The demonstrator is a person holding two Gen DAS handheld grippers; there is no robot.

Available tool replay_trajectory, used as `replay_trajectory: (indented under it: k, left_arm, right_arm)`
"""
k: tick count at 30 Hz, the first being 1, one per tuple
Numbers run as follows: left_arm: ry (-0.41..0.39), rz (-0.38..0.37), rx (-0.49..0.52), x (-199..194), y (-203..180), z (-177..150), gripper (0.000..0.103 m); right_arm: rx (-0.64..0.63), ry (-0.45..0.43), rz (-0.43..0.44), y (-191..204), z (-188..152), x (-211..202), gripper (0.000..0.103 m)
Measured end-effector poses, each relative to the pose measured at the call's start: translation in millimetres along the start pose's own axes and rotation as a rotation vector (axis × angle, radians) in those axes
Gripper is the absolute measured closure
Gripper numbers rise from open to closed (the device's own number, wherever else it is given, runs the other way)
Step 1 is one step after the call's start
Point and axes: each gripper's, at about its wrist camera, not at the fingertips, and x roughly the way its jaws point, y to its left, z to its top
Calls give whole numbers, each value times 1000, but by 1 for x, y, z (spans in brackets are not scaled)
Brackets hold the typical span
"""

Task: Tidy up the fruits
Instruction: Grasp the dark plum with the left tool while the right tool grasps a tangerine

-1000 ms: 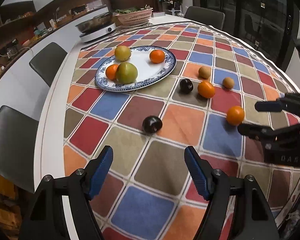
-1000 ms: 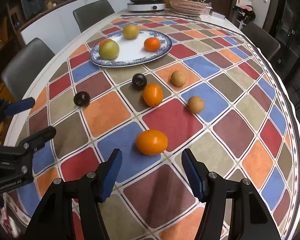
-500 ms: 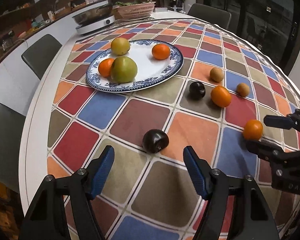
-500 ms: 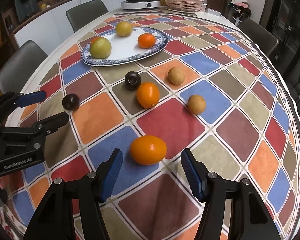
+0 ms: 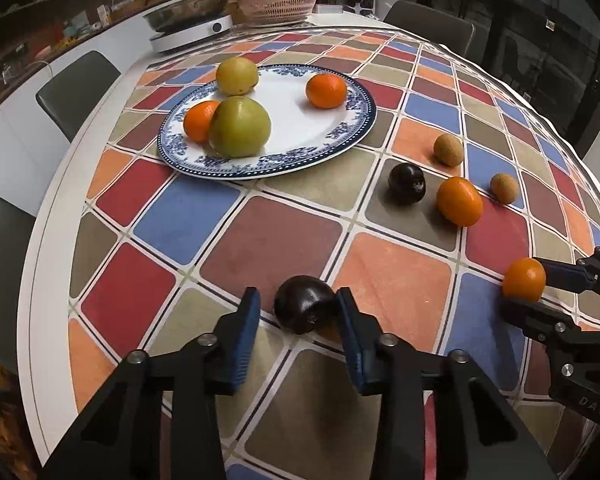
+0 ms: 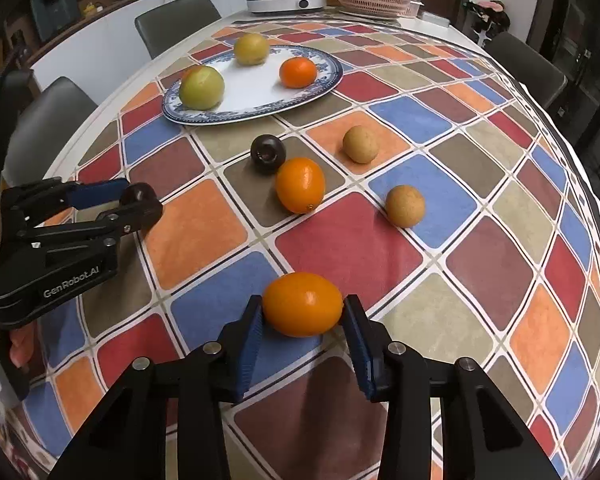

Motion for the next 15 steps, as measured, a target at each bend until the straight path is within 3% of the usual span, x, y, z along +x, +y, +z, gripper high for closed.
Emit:
replay_trajectory:
  k: [1, 15]
  left_arm:
    - [2, -1, 4, 0, -1, 0, 72]
    - [-39, 0, 1, -31, -11, -7, 72]
  right_arm:
    - [-2, -3, 2, 0, 0, 0, 62]
    - [-26, -74, 27, -7, 0, -15, 62]
